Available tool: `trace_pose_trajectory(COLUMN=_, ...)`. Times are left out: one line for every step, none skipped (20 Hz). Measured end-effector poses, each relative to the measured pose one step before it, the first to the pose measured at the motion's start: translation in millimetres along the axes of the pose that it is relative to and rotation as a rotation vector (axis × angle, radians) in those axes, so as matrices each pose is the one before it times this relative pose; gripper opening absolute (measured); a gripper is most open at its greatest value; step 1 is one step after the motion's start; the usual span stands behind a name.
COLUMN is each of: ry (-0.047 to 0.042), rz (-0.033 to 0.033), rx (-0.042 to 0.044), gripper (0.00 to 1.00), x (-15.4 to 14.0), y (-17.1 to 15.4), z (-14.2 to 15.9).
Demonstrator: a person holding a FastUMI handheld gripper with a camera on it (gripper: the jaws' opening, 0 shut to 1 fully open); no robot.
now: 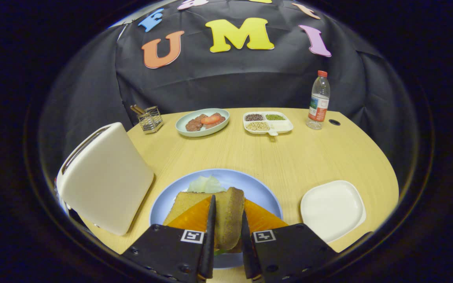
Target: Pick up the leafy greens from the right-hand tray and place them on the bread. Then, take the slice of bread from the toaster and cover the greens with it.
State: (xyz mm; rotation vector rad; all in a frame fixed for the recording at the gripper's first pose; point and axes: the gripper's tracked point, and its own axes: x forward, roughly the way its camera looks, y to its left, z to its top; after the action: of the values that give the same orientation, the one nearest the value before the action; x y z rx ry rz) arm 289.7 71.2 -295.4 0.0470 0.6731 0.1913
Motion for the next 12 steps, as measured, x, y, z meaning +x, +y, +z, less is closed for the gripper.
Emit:
trace_pose_trajectory(ry=-0.00459, rz=0.00689, rx=0.00419, gripper=0.31, x=-0.53, y=1.69, z=1.47)
trace_pose_trajectory(ry=0.00098, rz=-0.00961, rx=-0.00046, gripper=0.33, x=-0.89, y=-1.49, z=-0.27)
trace_pose_trajectory(ry=0.00641, rz=-0.01669, rx=0.00378, gripper=0.36, x=-0.18, y=-1.98, z=-0.27)
trace_pose_trajectory(ry=0.00334, rz=-0.01769, rx=0.00411, gripper=0.41, x=-0.47, y=-3.05, z=-0.23)
trace_pose_trajectory(ry=0.00259, rz=0.00246, rx=0.00455, gripper=0.48, x=-1.11, y=1.17, z=0.47)
trace_pose_trajectory(ry=0.00196, rz=-0.00418, rx=0.00465, gripper=0.50, x=-2.22, y=0.00, z=0.14)
trace_pose_trajectory(ry=-0.00104, rz=-0.01442, rx=0.00285, gripper=0.50, x=-2.04, y=-2.81, z=0.56)
trace_pose_trajectory(ry=0.00997, rz=-0.00748, rx=-0.00079, gripper=0.56, x=-0.46, y=-2.65, z=-3.42)
trace_pose_trajectory(ry=0.01412, rz=-0.00316, rx=0.00415, gripper=0.63, x=-3.43, y=-0.66, z=-2.93)
trace_pose_trajectory(ry=0.00580, rz=-0.00799, rx=0.00635, gripper=0.69, x=-3.63, y=-2.46, z=-1.28)
trace_pose_trajectory(ry=-0.00618, rz=-0.01246, rx=0.00752, gripper=0.76, x=-3.98, y=-4.36, z=1.84)
trace_pose_trajectory(ry=-0.01516, rz=-0.00975, rx=0.00856, gripper=0.86, x=-5.04, y=-3.28, z=3.17)
